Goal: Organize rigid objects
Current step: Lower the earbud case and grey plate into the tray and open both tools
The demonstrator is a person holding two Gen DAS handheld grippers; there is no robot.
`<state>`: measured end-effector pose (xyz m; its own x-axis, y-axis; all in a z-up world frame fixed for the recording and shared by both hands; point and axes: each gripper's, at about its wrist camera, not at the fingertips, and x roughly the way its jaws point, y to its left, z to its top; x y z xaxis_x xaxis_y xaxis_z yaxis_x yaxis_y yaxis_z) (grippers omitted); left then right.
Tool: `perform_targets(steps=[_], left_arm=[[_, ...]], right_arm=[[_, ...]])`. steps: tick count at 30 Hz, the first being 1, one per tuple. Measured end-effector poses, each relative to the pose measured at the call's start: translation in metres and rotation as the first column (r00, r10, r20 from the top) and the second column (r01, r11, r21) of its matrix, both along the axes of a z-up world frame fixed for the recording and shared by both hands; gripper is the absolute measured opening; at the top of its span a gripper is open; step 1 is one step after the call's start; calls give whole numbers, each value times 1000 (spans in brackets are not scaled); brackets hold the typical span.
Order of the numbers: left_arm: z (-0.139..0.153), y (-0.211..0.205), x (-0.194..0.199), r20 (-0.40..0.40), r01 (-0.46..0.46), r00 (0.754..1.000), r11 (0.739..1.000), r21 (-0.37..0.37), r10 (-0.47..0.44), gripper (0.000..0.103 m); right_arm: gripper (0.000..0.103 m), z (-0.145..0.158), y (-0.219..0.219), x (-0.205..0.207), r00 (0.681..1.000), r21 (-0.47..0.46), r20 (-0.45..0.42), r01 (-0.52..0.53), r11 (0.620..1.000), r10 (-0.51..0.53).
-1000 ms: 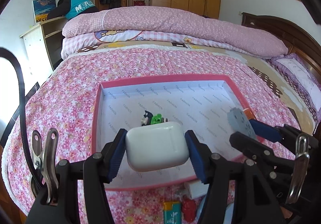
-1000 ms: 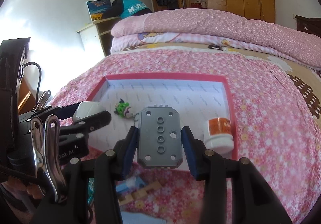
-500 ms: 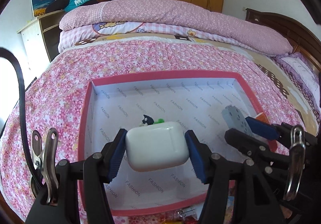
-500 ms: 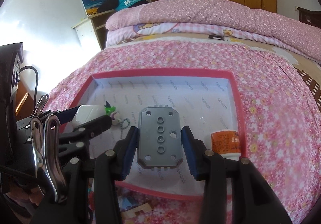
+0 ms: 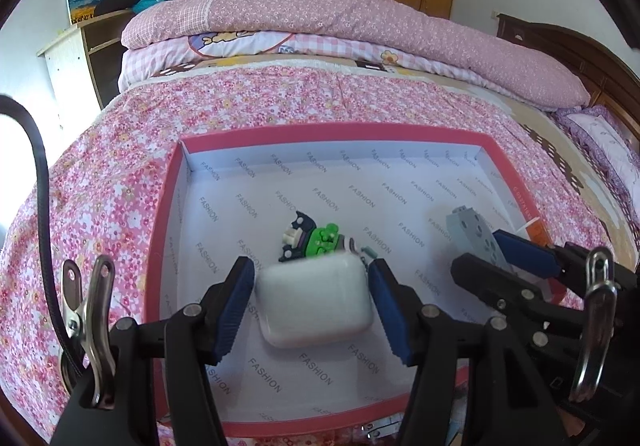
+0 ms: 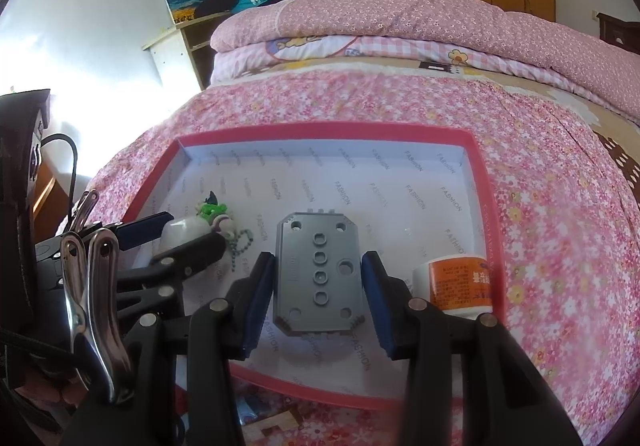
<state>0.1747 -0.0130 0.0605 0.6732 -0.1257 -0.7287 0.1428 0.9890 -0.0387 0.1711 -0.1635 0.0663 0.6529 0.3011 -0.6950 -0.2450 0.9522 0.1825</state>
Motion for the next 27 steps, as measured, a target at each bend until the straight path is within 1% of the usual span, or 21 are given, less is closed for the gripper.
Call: perform_targets(steps=[6, 12, 22, 27], left_arm=[[5, -2, -5, 11, 12, 1000, 1000, 24, -12, 65], [11, 0, -14, 22, 2, 1000, 1000, 20, -3, 65], [23, 6, -38, 44, 2, 999, 1000, 14, -2, 65], [28, 9, -52, 51, 4, 999, 1000, 10, -5, 65]], right_arm=[[48, 4, -4, -4, 1000, -1, 10, 12, 1000, -12], [48, 11, -5, -11, 1000, -1, 26, 6, 1000, -6], [48, 25, -7, -41, 998, 3, 59, 5, 1000, -5], [48, 27, -10, -59, 998, 9, 62, 12, 1000, -13]])
